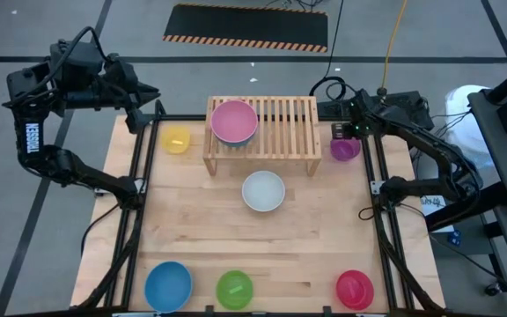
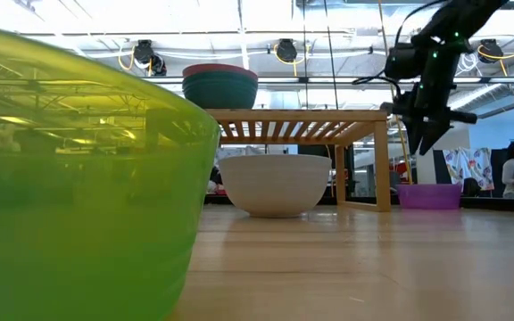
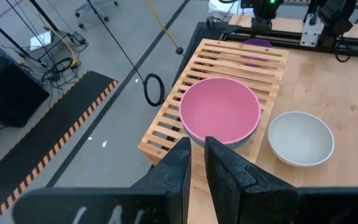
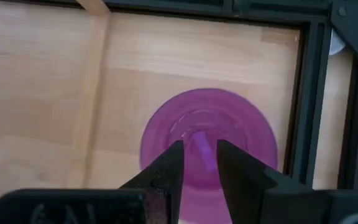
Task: Place and stack bowls onto a shelf
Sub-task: Put the violet bowl on the shelf
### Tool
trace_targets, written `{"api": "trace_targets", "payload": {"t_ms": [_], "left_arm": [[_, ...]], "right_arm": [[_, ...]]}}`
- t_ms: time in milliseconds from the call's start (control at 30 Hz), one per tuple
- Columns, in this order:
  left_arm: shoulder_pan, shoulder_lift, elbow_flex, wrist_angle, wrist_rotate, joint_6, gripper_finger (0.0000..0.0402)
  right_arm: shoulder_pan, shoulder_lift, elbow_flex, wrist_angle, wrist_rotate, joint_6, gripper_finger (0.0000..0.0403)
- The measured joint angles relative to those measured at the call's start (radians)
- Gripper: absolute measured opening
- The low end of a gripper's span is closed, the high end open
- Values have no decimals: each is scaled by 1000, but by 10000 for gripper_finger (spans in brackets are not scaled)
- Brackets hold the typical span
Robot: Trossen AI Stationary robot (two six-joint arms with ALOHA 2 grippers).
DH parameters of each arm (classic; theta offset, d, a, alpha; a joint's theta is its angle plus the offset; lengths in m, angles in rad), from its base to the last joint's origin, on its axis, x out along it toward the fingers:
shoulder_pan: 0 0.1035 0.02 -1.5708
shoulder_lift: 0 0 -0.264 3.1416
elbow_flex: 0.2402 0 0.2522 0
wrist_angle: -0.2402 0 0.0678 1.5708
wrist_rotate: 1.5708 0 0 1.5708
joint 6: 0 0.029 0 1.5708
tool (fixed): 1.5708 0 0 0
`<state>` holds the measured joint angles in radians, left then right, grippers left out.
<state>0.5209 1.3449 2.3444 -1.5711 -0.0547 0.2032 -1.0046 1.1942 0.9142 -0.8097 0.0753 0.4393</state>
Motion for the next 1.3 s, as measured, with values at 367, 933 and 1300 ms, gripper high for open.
{"api": "trace_targets", "payload": {"t_ms": [367, 933, 1300], "left_arm": [[0, 0, 0, 0, 1, 9, 53], [0, 0, 0, 0, 1, 11, 53], [0, 0, 0, 0, 2, 3, 53]], "right_arm": [[-32, 5, -16, 20, -125, 83, 74], [18, 5, -146, -107, -202, -403, 73], [37, -1, -162, -89, -154, -620, 73]]}}
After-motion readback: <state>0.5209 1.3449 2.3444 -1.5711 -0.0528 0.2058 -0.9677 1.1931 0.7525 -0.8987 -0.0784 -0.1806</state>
